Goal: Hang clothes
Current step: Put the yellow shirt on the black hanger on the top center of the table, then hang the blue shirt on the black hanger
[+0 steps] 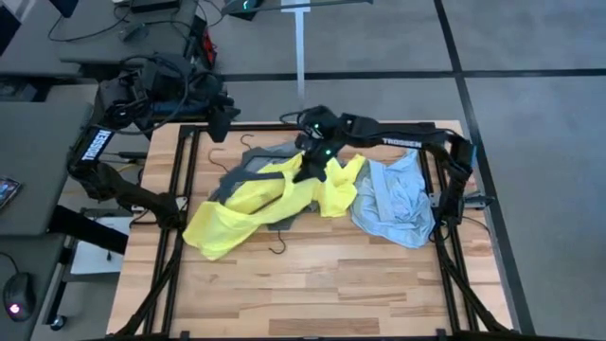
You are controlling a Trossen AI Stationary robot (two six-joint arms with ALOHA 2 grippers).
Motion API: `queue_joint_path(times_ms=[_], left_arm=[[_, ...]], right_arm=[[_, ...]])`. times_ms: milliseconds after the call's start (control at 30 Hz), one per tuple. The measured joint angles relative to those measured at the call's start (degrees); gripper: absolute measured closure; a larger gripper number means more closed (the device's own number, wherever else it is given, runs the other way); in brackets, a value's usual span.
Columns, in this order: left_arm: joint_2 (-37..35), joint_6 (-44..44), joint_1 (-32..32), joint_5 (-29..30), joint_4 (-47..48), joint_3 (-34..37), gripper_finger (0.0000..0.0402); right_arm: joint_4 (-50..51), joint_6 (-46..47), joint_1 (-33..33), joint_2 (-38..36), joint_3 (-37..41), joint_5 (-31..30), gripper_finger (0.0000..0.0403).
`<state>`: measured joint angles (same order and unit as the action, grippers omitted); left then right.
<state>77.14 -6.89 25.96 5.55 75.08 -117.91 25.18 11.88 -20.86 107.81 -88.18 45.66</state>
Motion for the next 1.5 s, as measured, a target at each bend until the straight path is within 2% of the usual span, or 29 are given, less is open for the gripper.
queue_joint_path(times_ms=[100,200,333,467,600,700,867,967,1033,1133,1233,1500], left_arm=[[0.50,-0.05,-0.87,-0.23,1.09,0.00,0.0237],[1.16,0.52,-1.58,-0.43,1.51,0.00,0.0237],[1.67,2.53,-1.88,-0.25,2.43,0.00,0.0237],[2.77,2.99,-1.82,-0.02,5.27,0.01,0.0237],[4.06,1.45,-0.48,3.80,8.48,3.21,0.0237],[4.60,1.38,1.74,4.03,8.79,9.92,0.0237],[4.64,0.77,5.89,4.12,3.61,26.72,0.0237],[4.66,0.35,8.77,4.10,-3.01,37.79,0.0237],[4.66,0.12,10.90,3.45,-8.83,45.04,0.0237],[4.66,0.70,14.09,-1.75,-16.87,54.21,0.0237],[4.66,0.59,16.19,-6.84,-24.28,60.46,0.0237],[4.66,2.51,18.16,-7.16,-34.28,67.93,0.0237]], right_arm=[[0.25,1.58,0.00,2.49,1.76,-1.90,0.0362],[0.81,4.91,-0.13,5.17,1.82,-2.07,0.0316],[4.19,4.24,-1.15,5.85,0.24,3.12,0.0246],[12.28,-0.38,-3.14,1.83,-3.09,3.81,0.0190],[15.89,-6.35,-5.17,-5.12,-5.65,1.32,0.0163],[15.78,-9.38,-6.32,-11.16,-5.92,-2.69,0.0159],[16.55,-13.20,-7.43,-19.07,-5.93,-11.65,0.0159],[16.98,-14.04,-7.48,-21.83,-5.92,-15.90,0.0159],[17.41,-14.91,-7.45,-22.75,-5.92,-16.67,0.0159],[19.61,-15.91,-7.41,-22.89,-5.90,-17.15,0.0159],[22.42,-17.33,-7.41,-22.34,-5.85,-17.30,0.0159],[24.23,-18.91,-7.71,-22.20,-4.02,-17.39,0.0159]])
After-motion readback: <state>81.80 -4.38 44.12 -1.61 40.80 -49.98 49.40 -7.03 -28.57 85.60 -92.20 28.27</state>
